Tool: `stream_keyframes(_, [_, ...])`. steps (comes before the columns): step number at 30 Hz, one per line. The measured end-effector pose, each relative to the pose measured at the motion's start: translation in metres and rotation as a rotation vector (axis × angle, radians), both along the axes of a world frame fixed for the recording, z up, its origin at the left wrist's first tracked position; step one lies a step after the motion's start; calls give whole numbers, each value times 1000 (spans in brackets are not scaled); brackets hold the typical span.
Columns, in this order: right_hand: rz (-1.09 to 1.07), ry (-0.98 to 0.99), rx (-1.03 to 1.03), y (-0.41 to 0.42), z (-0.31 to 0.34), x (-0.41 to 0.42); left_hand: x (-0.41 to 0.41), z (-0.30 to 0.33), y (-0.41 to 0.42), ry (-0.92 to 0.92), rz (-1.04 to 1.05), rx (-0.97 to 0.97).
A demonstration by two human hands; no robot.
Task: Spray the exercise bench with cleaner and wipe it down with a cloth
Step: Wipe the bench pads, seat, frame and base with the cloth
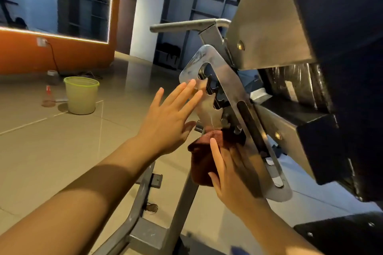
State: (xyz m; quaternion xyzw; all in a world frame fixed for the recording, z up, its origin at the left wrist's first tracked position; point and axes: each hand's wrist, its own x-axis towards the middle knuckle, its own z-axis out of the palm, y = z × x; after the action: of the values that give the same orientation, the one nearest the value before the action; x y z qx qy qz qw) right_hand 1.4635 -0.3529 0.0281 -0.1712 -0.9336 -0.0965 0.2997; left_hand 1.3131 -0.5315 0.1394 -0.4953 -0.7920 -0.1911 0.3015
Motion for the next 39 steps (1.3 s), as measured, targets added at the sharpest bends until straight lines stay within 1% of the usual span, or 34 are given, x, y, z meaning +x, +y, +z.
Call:
stream_keyframes(1, [21, 56, 40, -2, 1, -5, -2, 0, 3, -41, -2, -14])
stream_keyframes(2, [29, 78, 10, -12, 10, -11, -4, -1, 5, -71, -10, -19])
stream_keyframes(3, [32, 120, 31, -19, 17, -20, -7, -1, 8, -85, -18, -22])
stream_keyframes(5, [20, 151, 267, -36, 39, -39, -11, -2, 10, -100, -54, -14])
stream_keyframes(6, [11, 161, 342, -41, 50, -47, -14, -4, 9, -101, -66, -10])
stream_keyframes(8, [0, 175, 357, -40, 65, -53, -19, -7, 4, -90, -63, -21])
stream_keyframes(10, [36, 205, 362, -32, 57, -50, -25, -9, -1, -73, -61, -36])
stream_keyframes(12, [166, 260, 364, -17, 39, -32, -28, -10, 0, -60, -50, -68])
stream_keyframes(13, [189, 284, 397, -8, 28, -21, -29, -12, 1, -61, -46, -79])
stream_keyframes(15, [102, 269, 532, 8, 13, 3, -28, -13, 5, -72, -38, -90])
stream_keyframes(17, [12, 193, 601, 14, 4, 18, -25, -14, 6, -49, -14, -95])
stream_keyframes(18, [-12, 172, 582, 12, 1, 20, -25, -14, 6, -41, 1, -99])
stream_keyframes(21, [4, 123, 412, -10, 18, 2, -26, -12, 4, -58, 8, -96])
stream_keyframes(23, [18, 104, 417, -26, 38, -23, -27, -11, 2, -50, -12, -70])
stream_keyframes(26, [-24, 175, 458, -36, 67, -53, -31, -10, 0, -40, -30, -47])
stream_keyframes(27, [-18, 187, 452, -31, 66, -54, -32, -9, 0, -36, -30, -55])
stream_keyframes(29, [27, 191, 478, -2, 39, -43, -33, -9, -1, -30, -23, -67])
stream_keyframes(31, [-43, 105, 482, 17, 7, -17, -34, -11, 0, -29, -20, -66])
stream_keyframes(32, [-70, 76, 454, 21, -7, -4, -34, -12, 1, -29, -20, -66])
stream_keyframes(33, [-48, 57, 383, 21, -16, 7, -33, -12, 3, -29, -18, -63])
stream_keyframes(35, [35, 50, 243, 10, -18, 16, -32, -13, 4, -30, -14, -50])
stream_keyframes(37, [152, 84, 186, -6, -2, 5, -30, -13, 4, -49, -15, -48])
stream_keyframes(39, [175, 141, 166, -21, 17, -22, -28, -15, 5, -67, -27, -34])
